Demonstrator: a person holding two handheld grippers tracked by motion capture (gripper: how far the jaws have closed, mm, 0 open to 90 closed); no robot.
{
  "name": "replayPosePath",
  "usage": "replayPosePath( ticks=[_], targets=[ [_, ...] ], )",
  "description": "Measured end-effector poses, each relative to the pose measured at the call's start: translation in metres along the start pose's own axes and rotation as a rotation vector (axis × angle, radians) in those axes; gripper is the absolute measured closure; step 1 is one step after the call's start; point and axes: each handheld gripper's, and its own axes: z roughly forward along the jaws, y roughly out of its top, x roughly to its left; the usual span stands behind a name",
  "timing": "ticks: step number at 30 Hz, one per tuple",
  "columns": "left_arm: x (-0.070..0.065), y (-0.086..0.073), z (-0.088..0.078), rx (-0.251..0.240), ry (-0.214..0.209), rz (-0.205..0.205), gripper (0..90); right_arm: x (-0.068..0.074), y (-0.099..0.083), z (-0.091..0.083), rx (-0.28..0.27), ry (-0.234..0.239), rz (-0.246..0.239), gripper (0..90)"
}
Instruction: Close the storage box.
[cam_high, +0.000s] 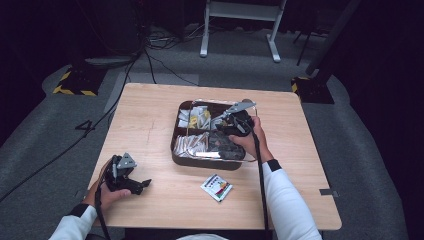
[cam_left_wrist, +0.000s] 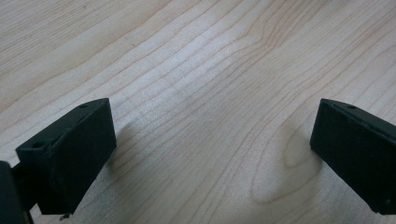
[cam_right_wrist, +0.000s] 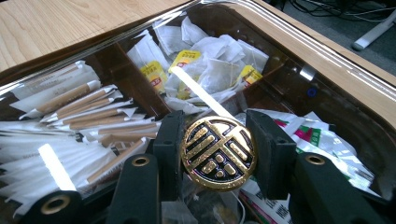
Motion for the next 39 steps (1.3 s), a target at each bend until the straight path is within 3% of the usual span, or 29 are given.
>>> replayPosePath(
  ticks=[24,39],
  targets=[
    [0.000,0.000,0.000,0.000,0.000,0.000,0.5,0.009,0.015,0.031,0.023,-0.012,0.007,59.7],
    [0.000,0.000,0.000,0.000,0.000,0.000,0.5,0.012,0.015,0.050,0.032,-0.018,0.030,59.6]
  ],
)
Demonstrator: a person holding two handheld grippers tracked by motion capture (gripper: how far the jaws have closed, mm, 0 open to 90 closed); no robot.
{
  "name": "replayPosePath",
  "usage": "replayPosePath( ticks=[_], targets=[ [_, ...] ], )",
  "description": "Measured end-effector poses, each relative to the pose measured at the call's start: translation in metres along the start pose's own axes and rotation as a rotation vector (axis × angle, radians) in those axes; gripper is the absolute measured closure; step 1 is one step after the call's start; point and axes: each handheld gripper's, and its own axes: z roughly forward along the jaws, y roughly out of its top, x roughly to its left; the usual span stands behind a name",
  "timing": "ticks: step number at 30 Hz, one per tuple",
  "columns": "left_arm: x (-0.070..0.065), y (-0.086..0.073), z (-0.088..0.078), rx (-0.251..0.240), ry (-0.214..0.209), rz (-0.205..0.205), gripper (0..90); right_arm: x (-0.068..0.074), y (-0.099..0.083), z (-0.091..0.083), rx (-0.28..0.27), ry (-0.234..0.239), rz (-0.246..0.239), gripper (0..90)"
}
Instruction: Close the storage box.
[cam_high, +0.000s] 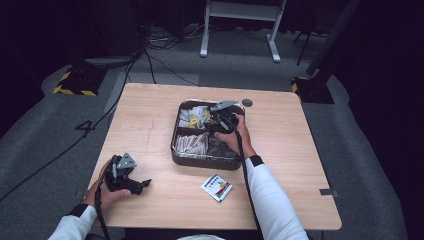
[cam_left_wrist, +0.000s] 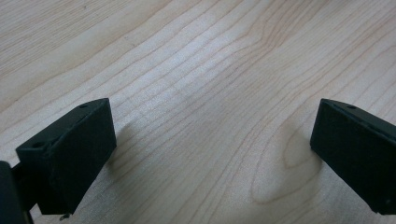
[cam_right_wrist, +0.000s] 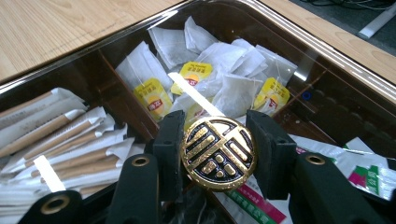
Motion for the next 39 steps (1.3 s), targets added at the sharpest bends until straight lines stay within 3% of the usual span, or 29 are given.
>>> replayPosePath(
  ticks=[13,18,24,39],
  targets=[
    [0.0000,0.0000,0.0000,0.000,0.000,0.000,0.5,0.0032,-0.0017,-0.0005,-0.017,0.012,0.032,59.5],
    [0.0000,0.0000,0.0000,0.000,0.000,0.000,0.5,0.0071,-0.0002,-0.0043,-0.015,0.008,0.017,59.5],
    [0.0000,0.0000,0.0000,0.000,0.000,0.000,0.5,0.0062,-0.0082,-0.0006,-0.025,0.020,0.045,59.5],
    [0.0000,0.0000,0.0000,0.000,0.000,0.000,0.5,0.0085,-0.0036,-0.0012,0.011,0.012,-0.008,55.4]
  ],
)
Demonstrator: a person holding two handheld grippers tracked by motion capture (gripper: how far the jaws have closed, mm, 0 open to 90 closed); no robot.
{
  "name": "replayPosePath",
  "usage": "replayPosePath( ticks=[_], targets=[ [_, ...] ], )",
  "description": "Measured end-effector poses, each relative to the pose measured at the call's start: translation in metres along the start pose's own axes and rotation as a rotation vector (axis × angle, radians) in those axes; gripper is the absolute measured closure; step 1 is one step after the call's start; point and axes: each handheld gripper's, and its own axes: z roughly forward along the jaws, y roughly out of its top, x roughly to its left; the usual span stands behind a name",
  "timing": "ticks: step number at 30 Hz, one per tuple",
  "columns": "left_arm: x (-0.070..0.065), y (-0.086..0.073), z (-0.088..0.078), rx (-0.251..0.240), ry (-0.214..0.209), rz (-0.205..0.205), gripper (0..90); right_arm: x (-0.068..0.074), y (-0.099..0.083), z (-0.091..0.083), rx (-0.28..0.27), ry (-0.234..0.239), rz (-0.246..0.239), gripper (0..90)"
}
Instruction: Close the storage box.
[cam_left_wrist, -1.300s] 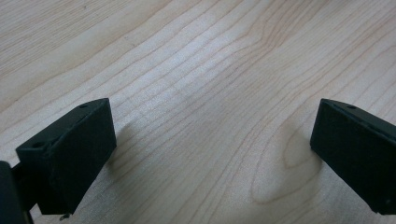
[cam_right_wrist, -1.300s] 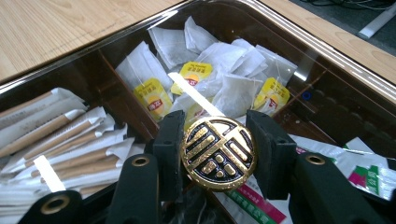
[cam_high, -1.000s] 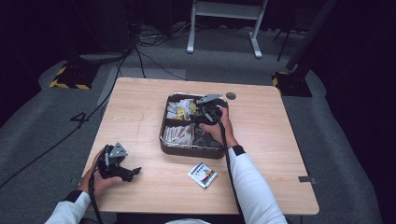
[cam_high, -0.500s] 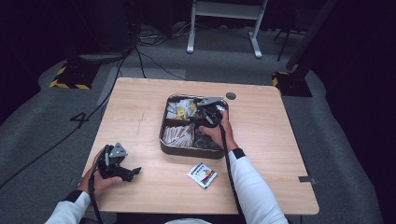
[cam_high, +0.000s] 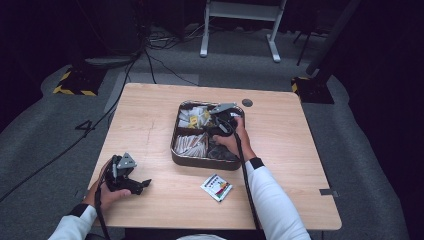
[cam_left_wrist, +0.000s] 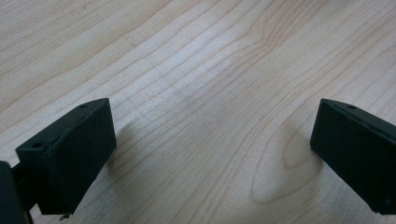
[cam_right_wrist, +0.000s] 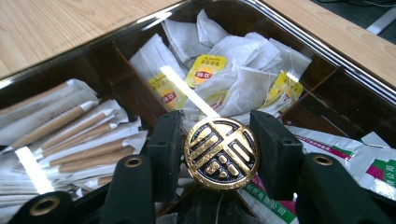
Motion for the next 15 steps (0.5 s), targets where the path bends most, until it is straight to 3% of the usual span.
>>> replayPosePath(
  ticks=[3,15],
  targets=[
    [0.000,0.000,0.000,0.000,0.000,0.000,0.5,-0.001,0.001,-0.004,-0.024,0.007,0.011,51.8],
    [0.000,0.000,0.000,0.000,0.000,0.000,0.5,-0.008,-0.001,-0.017,-0.038,0.008,0.030,38.3]
  ],
)
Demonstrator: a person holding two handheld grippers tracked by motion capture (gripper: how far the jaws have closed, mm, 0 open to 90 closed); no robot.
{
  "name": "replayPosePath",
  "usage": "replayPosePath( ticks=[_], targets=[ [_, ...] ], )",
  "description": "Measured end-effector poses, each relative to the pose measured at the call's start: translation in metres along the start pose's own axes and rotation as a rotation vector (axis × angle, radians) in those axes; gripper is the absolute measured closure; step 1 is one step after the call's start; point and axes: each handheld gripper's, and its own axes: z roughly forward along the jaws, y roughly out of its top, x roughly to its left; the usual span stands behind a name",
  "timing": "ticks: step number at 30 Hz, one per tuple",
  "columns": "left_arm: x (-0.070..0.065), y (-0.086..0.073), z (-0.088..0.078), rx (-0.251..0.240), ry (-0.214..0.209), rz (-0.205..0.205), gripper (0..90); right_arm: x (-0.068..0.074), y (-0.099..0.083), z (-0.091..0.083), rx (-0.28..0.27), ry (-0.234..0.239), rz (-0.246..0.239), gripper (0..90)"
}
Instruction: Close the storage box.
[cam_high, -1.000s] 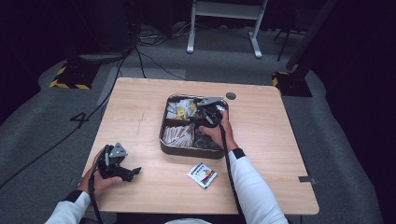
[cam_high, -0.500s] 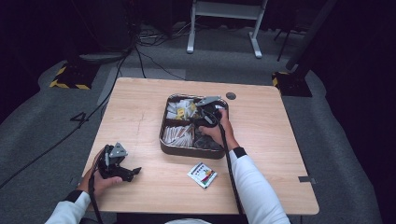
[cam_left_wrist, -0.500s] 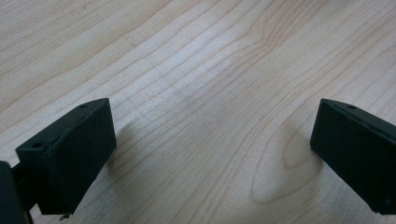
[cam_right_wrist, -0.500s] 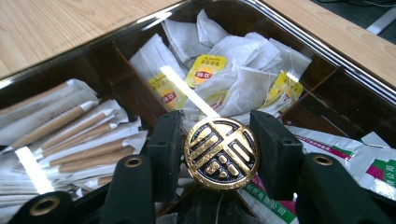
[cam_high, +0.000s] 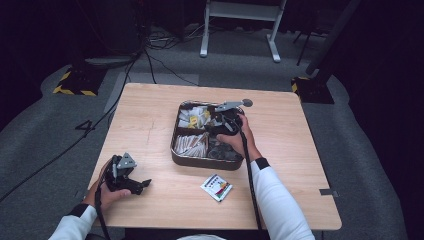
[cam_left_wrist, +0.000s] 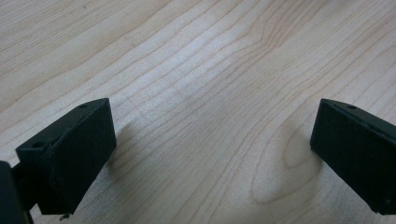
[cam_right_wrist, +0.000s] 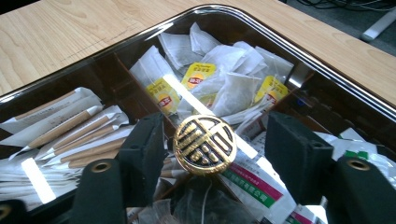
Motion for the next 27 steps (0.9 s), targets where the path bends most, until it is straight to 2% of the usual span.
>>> replayPosePath(
  ticks=[2,4,6,10,13,17,22,27],
  targets=[
    [0.000,0.000,0.000,0.000,0.000,0.000,0.5,0.000,-0.001,-0.001,0.001,-0.007,-0.003,34.7],
    [0.000,0.000,0.000,-0.002,0.001,0.000,0.5,0.000,-0.001,-0.004,-0.003,0.016,-0.006,32.0],
    [0.000,0.000,0.000,0.000,0.000,0.000,0.5,-0.002,-0.002,-0.006,0.002,0.004,-0.017,28.5],
    [0.000,0.000,0.000,0.000,0.000,0.000,0.5,-0.006,-0.005,-0.011,0.006,0.021,-0.013,23.7],
    [0.000,0.000,0.000,0.000,0.001,0.001,0.5,-0.007,-0.007,-0.017,0.016,0.013,-0.034,21.7],
    [0.000,0.000,0.000,0.000,0.000,0.000,0.5,-0.010,-0.008,-0.025,0.011,0.002,-0.036,21.6],
    [0.000,0.000,0.000,0.000,0.000,0.000,0.5,-0.011,-0.012,-0.037,0.015,-0.018,-0.068,22.8],
    [0.000,0.000,0.000,0.000,0.000,0.000,0.5,-0.013,-0.019,-0.049,0.022,-0.025,-0.079,23.1]
  ],
)
